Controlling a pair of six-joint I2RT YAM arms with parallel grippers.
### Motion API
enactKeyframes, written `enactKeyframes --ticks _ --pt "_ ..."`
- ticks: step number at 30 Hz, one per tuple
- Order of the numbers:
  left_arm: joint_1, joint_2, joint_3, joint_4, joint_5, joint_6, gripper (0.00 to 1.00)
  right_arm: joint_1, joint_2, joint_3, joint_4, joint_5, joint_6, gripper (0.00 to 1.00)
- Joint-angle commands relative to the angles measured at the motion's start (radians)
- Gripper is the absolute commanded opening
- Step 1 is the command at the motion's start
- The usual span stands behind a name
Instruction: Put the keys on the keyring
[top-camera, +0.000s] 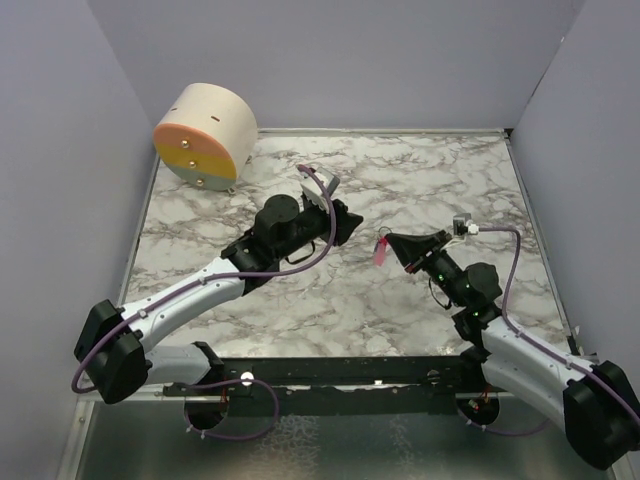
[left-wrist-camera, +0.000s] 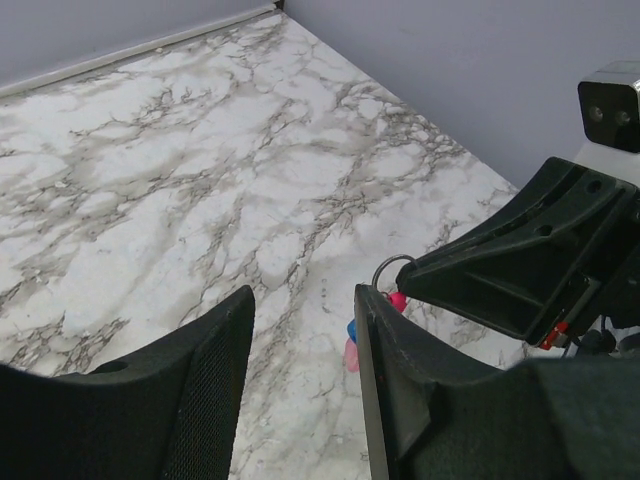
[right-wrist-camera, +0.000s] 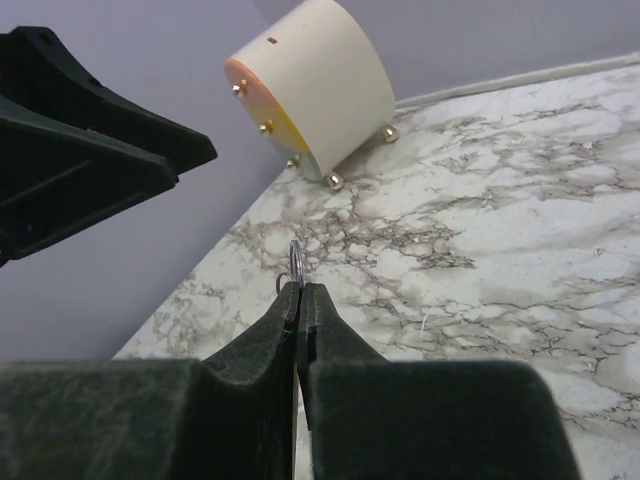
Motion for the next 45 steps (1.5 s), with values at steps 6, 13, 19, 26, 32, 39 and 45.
enactKeyframes --ticks 6,13,19,26,32,39,45 --pt "0.000 0.057 -0.058 0.308 0.123 -0.046 0.46 -0.004 0.104 -0.018 0.360 -0.060 0.091 0.01" --pt "0.020 0.092 -0.052 0.358 0.237 -0.089 0.43 -0.004 0.150 0.009 0.428 -0.084 0.121 0.01" --pt "0.049 0.120 -0.050 0.384 0.302 -0.141 0.41 -0.004 0.173 0.013 0.478 -0.104 0.143 0.01" --pt "0.056 0.160 -0.032 0.415 0.375 -0.188 0.36 -0.004 0.205 0.027 0.513 -0.124 0.161 0.01" --pt "0.056 0.172 -0.031 0.456 0.440 -0.217 0.33 -0.005 0.226 0.032 0.533 -0.121 0.168 0.01" --pt "0.056 0.170 -0.037 0.468 0.454 -0.226 0.20 -0.005 0.241 0.038 0.540 -0.118 0.171 0.01" --pt "0.058 0.168 -0.034 0.470 0.462 -0.229 0.04 -0.005 0.252 0.036 0.547 -0.109 0.175 0.01"
